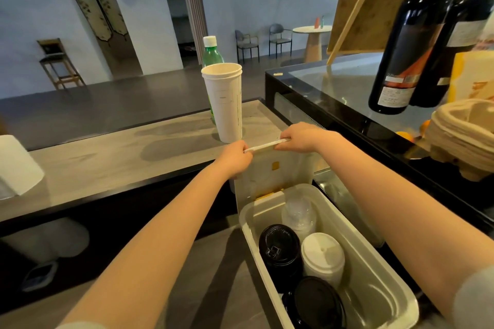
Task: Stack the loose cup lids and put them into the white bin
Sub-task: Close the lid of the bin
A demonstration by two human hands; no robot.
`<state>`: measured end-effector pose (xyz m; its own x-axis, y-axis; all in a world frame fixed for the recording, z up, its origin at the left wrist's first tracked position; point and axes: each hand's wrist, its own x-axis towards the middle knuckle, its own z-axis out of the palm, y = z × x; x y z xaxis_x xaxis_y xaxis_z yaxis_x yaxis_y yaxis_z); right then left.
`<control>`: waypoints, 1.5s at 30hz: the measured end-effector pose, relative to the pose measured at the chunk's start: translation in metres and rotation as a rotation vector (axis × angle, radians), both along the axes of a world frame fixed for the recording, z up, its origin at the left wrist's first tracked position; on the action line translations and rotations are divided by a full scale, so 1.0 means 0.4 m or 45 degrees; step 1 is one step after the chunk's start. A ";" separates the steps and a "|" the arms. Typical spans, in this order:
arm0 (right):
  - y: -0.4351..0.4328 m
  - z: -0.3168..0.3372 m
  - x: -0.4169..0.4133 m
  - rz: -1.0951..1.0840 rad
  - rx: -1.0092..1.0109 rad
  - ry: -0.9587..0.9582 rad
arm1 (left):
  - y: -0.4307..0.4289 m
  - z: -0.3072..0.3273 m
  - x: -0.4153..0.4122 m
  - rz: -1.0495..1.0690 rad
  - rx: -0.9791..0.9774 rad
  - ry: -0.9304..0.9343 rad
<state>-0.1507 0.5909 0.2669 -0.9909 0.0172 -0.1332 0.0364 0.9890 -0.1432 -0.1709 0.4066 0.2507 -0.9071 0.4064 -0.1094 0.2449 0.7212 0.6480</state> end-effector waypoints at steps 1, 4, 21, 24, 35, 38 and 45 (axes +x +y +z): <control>0.001 0.011 0.005 0.004 -0.015 0.033 | -0.004 0.007 0.002 -0.001 0.032 0.011; 0.009 0.049 0.030 0.028 -0.061 0.139 | -0.015 0.037 0.014 -0.041 0.084 0.096; -0.091 0.111 0.360 -0.099 -0.090 0.614 | -0.148 0.068 0.280 -0.209 0.330 0.618; -0.117 0.083 0.430 -0.129 -0.083 0.640 | -0.171 0.040 0.336 -0.265 0.357 0.631; -0.104 -0.101 0.629 -0.291 -0.093 0.667 | -0.169 -0.096 0.498 -0.421 0.253 0.610; -0.091 -0.178 0.673 -0.338 -0.171 0.624 | -0.152 -0.135 0.527 -0.460 0.146 0.491; -0.037 -0.321 0.745 -0.290 -0.323 0.357 | -0.107 -0.235 0.602 -0.525 -0.182 0.378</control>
